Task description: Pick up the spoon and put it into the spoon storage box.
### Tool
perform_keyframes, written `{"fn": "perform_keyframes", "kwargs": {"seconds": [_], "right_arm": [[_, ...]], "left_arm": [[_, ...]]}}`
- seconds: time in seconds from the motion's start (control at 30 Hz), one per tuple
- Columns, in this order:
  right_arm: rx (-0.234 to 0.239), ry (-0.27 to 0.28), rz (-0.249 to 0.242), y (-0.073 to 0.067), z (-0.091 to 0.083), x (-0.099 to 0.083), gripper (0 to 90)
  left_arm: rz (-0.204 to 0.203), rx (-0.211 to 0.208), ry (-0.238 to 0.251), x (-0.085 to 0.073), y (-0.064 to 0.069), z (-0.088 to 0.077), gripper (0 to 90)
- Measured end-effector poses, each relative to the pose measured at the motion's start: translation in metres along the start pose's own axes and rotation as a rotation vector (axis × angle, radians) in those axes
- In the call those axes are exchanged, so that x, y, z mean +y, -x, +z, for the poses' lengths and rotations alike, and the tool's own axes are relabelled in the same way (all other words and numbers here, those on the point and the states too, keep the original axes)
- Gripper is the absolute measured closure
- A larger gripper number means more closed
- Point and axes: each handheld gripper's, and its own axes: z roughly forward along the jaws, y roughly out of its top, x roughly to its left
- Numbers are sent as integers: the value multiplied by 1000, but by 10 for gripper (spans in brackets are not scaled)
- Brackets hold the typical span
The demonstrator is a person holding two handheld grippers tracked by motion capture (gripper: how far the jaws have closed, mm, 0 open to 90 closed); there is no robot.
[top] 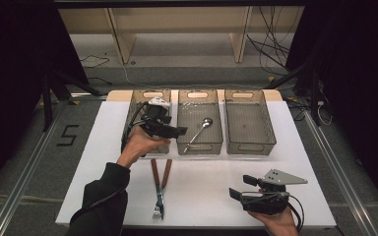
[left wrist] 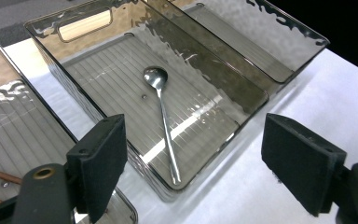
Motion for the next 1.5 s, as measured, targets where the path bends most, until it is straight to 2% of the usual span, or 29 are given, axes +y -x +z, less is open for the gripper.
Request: {"fn": "perform_keyframes", "kwargs": {"seconds": [0.17, 0.2, 0.3, 0.47, 0.7, 1.0, 1.27, 1.5], "right_arm": [[0, 5, -1, 1, 0, 0, 272], [0, 6, 0, 1, -1, 0, 273], [1, 8, 3, 1, -1, 0, 273], [3, 9, 2, 1, -1, 0, 273], [5, 6, 4, 1, 0, 0, 273], [2, 6, 3, 1, 0, 0, 272], [0, 9, 1, 1, 0, 0, 273], [0, 9, -2, 0, 0, 0, 273]], "left_arm": [[8, -9, 14, -9, 2, -7, 209], [24, -15, 12, -11, 2, -9, 208], [30, -26, 19, -18, 4, -14, 207], [45, -28, 4, -31, 7, -17, 207], [52, -19, -20, -49, 7, -17, 207], [76, 21, -60, -67, 5, -18, 209], [68, 32, -96, -85, 1, -19, 207], [53, 38, -107, -93, -2, -21, 207]]}}
